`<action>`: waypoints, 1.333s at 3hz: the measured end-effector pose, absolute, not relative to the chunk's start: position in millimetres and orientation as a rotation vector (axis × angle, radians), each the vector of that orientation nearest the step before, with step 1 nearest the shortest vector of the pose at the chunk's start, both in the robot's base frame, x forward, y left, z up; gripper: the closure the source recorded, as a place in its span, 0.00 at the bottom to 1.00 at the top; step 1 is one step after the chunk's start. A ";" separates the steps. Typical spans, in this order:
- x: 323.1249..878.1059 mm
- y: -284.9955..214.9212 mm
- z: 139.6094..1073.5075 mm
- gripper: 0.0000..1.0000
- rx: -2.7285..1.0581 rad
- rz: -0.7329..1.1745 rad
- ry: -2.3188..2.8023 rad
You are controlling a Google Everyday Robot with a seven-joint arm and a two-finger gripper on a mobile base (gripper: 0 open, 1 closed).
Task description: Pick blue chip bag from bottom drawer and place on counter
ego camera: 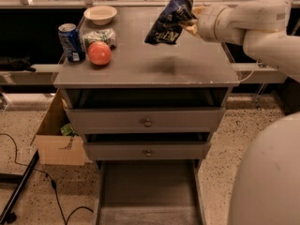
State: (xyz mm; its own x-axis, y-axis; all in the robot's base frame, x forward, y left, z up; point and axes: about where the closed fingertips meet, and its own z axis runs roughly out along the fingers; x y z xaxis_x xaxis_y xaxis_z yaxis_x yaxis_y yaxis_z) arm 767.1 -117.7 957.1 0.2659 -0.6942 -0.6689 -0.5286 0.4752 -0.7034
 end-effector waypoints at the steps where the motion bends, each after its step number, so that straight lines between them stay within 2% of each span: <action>1: 744.9 -108.8 922.3 1.00 -1.086 -0.027 1.443; 2: 744.9 -108.8 922.3 1.00 -1.086 -0.027 1.443; 3: 744.9 -108.8 922.4 0.85 -1.086 -0.027 1.443; 4: 744.8 -108.7 922.4 0.53 -1.086 -0.027 1.443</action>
Offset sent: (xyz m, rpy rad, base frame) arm -0.0200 0.0054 -0.0309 0.0995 0.0635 -0.0007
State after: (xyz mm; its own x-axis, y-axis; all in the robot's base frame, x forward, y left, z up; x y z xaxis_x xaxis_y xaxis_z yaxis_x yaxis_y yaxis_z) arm 744.8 -108.7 922.4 0.2128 -0.6072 -0.7655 -0.5777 0.5537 -0.5997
